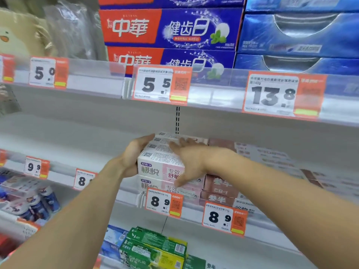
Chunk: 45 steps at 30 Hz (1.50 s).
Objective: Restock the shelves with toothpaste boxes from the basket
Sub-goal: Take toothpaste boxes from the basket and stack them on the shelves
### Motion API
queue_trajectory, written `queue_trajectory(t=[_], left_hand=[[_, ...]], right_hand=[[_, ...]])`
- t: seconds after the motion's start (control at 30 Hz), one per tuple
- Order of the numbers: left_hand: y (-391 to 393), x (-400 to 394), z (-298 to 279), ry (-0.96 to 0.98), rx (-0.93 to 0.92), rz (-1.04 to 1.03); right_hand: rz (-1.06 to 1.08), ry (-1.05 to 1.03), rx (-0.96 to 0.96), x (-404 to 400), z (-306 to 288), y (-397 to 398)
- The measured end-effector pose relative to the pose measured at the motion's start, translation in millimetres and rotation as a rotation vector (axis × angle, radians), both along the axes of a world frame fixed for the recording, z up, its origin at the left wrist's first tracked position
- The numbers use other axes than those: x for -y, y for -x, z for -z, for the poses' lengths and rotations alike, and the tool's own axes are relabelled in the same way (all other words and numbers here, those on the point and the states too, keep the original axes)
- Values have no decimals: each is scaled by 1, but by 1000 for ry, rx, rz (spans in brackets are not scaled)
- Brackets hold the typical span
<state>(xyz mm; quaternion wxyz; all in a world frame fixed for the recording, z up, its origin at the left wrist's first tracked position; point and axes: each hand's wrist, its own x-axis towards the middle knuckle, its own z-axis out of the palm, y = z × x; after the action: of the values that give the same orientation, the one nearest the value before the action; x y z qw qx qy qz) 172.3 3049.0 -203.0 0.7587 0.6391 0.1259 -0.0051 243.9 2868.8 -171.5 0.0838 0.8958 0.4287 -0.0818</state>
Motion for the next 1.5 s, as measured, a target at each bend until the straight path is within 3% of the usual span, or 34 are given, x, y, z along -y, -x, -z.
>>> queue_trajectory(t=[0.13,0.33,0.43,0.53,0.67,0.77,0.93,1.17,1.3,1.4,1.5], left_hand=[[1,-5,4,-1,14,58],[10,-11,3,-131,-27,107],[11,-15,-5,-434,-16,38],[22,4,-25,-805,227,-155],[33,57,-33,-1424,405,162],[24,87,-22,-1659,362,311],[7,96,-3,-1811,223,337],[4,99,4,-1891,237,284],[8,116,-7,-1882,158,317],[11,158,-18,-1870,290,347],[5,201,-21,-1809,423,403]], right_hand=[[51,-8,83,-3,7,23],[86,-58,34,2,2,31],[126,-104,20,14,2,37],[219,-223,25,52,-7,41],[430,-136,37,136,-17,32],[490,-97,-12,171,0,29],[428,-125,140,173,23,29],[486,-91,125,152,22,37],[454,-129,106,154,21,39],[403,-268,149,170,16,43],[506,-272,294,204,20,47]])
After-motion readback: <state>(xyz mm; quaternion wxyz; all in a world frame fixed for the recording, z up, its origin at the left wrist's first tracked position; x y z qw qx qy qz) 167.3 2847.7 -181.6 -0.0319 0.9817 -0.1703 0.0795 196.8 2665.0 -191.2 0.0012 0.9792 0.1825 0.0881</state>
